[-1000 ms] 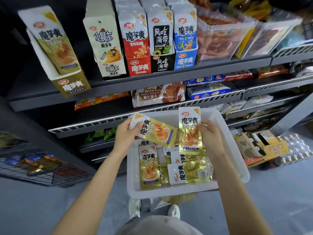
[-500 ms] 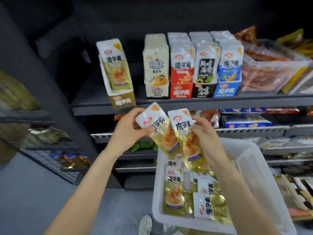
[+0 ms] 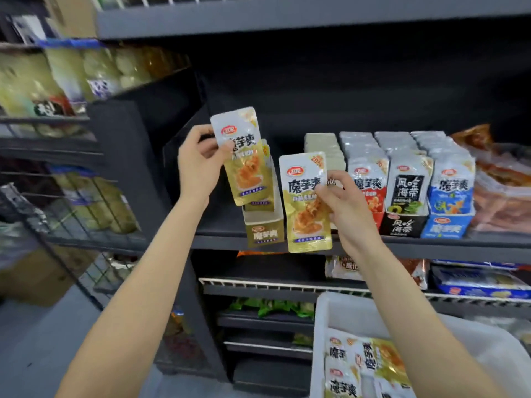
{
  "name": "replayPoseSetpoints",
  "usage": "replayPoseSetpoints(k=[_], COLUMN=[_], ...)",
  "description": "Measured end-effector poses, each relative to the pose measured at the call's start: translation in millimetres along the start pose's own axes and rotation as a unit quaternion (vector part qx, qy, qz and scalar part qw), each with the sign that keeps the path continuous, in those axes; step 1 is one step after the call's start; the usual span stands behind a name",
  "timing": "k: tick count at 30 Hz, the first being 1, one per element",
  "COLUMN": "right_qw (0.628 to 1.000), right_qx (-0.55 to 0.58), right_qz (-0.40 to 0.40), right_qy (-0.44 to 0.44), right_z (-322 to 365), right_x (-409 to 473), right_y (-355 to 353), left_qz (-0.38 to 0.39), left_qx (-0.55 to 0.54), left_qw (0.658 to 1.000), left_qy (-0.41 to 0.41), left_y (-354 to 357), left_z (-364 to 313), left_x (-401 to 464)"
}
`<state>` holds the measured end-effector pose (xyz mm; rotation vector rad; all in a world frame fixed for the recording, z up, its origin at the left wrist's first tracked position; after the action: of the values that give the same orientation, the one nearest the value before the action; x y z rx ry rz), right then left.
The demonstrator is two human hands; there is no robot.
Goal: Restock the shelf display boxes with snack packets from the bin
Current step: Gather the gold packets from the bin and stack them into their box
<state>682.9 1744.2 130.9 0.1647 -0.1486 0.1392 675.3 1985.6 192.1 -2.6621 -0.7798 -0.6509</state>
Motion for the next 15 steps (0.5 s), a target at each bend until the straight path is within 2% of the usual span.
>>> replayPoseSetpoints(k=[5,9,15], right_qw=[0.995,0.992,0.990], right_qx=[0.042,0.055,-0.003], right_qz=[-0.072,-0.089,-0.085], right_qy=[-0.045,-0.077,-0.112], right_z=[19.9,28.6,26.7], right_x=[21.7,34.3,54.3], right_y=[4.5,8.2,22.5], left_qz=[0.019,0.030,0.065], left_qx=[0.056,0.089,0.258], left_qw=[0.998,0.996,0.962], left_qy=[-0.011,0.000,0.064], left_y=[23.2,33.8,46.5], left_z=[25.9,38.1,60.8], left_x=[22.7,34.4,36.5])
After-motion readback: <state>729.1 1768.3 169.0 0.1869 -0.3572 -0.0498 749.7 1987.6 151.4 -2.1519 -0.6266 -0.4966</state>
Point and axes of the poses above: each hand's wrist, its own x-axis towards the middle knuckle, its own y-axis out of the palm, z = x × y, the point moved 5 cm from there along x, towards the middle knuckle, and after that the axes turned 6 degrees about x, right-handed, at the moved point
